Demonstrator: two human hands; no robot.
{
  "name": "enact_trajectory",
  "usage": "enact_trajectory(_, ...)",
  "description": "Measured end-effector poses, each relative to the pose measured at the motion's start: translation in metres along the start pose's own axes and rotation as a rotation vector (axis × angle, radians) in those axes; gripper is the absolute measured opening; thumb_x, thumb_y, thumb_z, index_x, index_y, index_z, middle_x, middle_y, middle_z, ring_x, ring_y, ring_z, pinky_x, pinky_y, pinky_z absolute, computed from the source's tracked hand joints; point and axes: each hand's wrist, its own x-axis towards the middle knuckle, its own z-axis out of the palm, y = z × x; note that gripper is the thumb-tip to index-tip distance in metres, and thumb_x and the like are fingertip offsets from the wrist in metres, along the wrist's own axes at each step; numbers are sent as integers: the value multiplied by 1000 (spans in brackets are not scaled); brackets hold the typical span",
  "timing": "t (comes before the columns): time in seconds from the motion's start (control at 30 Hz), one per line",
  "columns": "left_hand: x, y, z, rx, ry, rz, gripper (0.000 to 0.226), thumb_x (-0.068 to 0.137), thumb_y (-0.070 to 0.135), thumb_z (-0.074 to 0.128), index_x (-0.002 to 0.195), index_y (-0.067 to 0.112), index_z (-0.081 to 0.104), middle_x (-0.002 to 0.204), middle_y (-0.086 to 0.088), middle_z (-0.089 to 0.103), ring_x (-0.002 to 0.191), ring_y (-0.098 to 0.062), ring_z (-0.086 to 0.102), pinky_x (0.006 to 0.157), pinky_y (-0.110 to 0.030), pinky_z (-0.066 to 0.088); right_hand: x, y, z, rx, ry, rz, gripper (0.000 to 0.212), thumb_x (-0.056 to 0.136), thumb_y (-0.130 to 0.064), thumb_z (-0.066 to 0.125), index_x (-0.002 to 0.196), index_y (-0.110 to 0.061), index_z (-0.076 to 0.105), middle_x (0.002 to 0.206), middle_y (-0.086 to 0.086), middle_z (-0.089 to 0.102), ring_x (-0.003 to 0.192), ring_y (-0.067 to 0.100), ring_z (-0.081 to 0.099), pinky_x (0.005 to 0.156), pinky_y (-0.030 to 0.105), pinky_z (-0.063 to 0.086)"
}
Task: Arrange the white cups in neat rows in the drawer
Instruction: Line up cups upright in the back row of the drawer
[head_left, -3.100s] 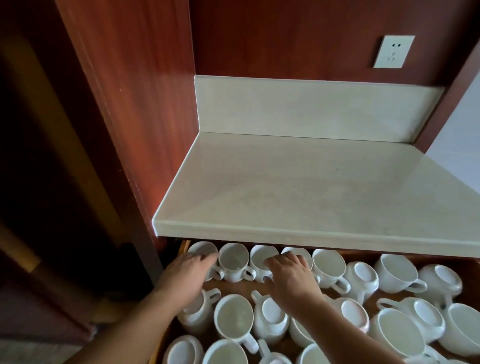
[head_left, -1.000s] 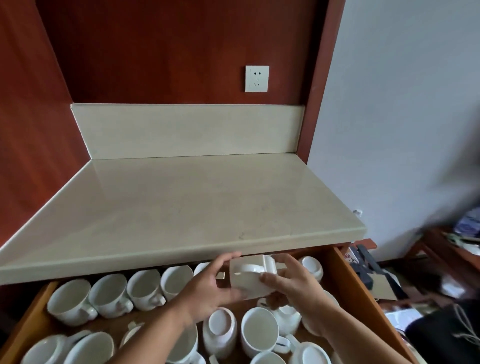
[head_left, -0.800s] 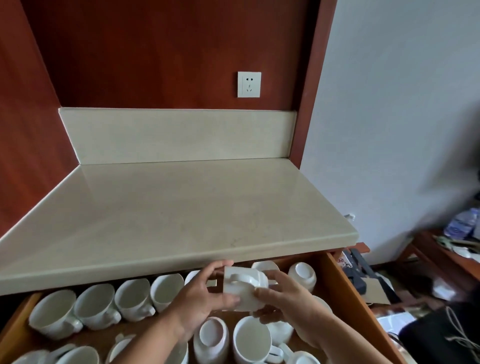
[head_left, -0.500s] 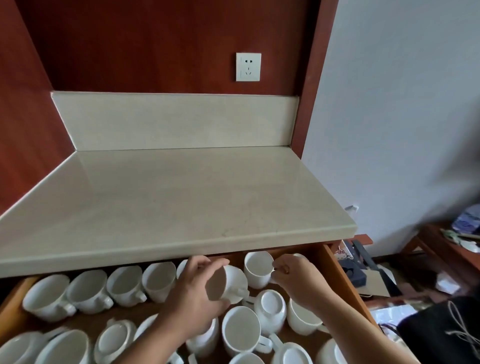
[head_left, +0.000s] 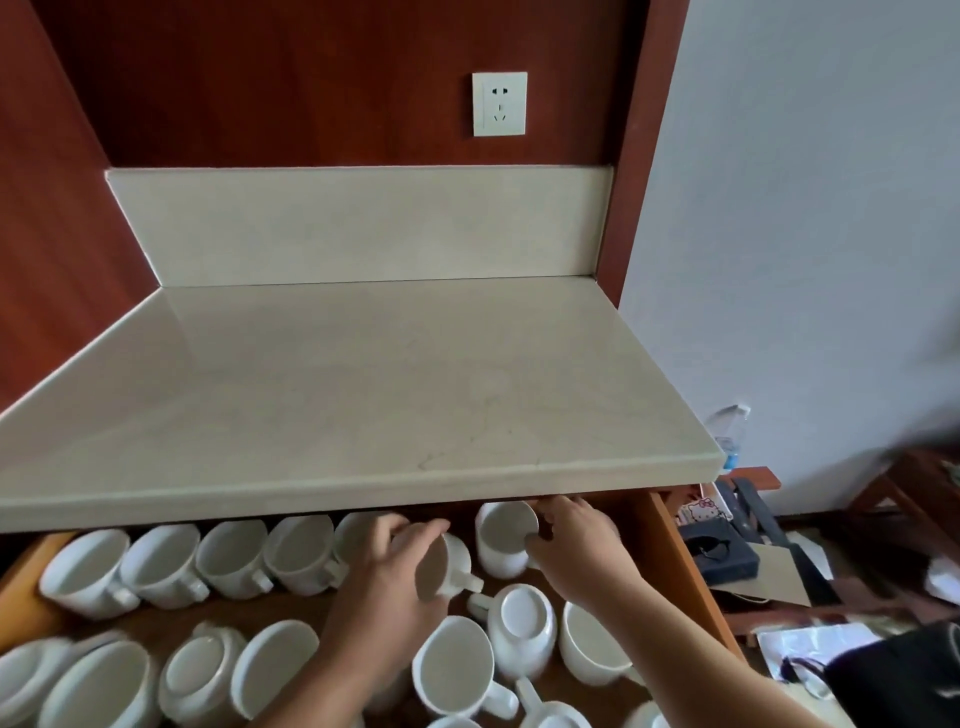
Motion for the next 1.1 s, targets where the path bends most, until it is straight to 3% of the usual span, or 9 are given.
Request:
enact_trajectory(0.1, 4, 2, 4, 50, -19, 45, 77, 71, 33, 71, 140, 50, 44, 138, 15, 34, 126, -13, 51, 90, -30, 53, 2, -3, 4, -31, -77, -42, 52, 92, -29, 55, 142, -20, 48, 141, 4, 50, 130, 23, 45, 101, 31, 38)
enact_trajectory(0.2, 9, 8, 3, 147, -81, 81, 75, 78, 31, 65, 146, 49, 39, 146, 13, 27, 133, -13, 42, 92, -29, 52, 4, -2, 10, 36, -99, -21, 57, 91, -27, 56, 146, -19, 42, 144, 7, 46, 128, 27, 48, 102, 35, 44)
enact_trajectory(0.37, 18, 6, 1, 235, -165, 110, 79, 90, 33, 64, 156, 45, 23, 155, 7, 20, 142, -18, 31, 109, -32, 42, 6, -5, 12, -8, -127, -32, 52, 91, -26, 55, 140, -14, 46, 138, 8, 53, 127, 25, 50, 96, 31, 41)
enact_trajectory(0.5, 20, 0, 6, 302, -155, 102, 83, 92, 35, 62, 161, 30, 17, 165, 3, 18, 148, -22, 27, 119, -33, 29, 11, -3, 17, -15, -123, -17, 52, 90, -29, 58, 139, -15, 47, 136, 8, 54, 125, 25, 50, 87, 29, 38)
enact_trajectory(0.77, 33, -2, 15, 351, -130, 170, 74, 93, 34, 63, 157, 14, 31, 161, -2, 29, 146, -27, 31, 122, -36, 22, 17, 1, 22, 1, -129, 36, 67, 85, -29, 61, 148, -18, 40, 142, 4, 54, 126, 24, 54, 90, 31, 45)
enact_trajectory(0.97, 35, -9, 25, 360, -86, 194, 60, 89, 37, 69, 142, 17, 50, 150, 0, 43, 133, -28, 45, 116, -39, 35, 18, 2, 25, 3, -124, 34, 72, 85, -32, 66, 150, -21, 38, 143, 2, 55, 122, 21, 57, 87, 29, 48)
enact_trajectory(1.1, 35, -17, 18, 279, -41, 207, 73, 77, 52, 76, 140, 24, 54, 147, 10, 48, 136, -21, 43, 116, -40, 35, 16, 2, 27, 66, -103, 49, 69, 82, -31, 71, 145, -24, 44, 130, -1, 63, 110, 18, 63, 79, 29, 50)
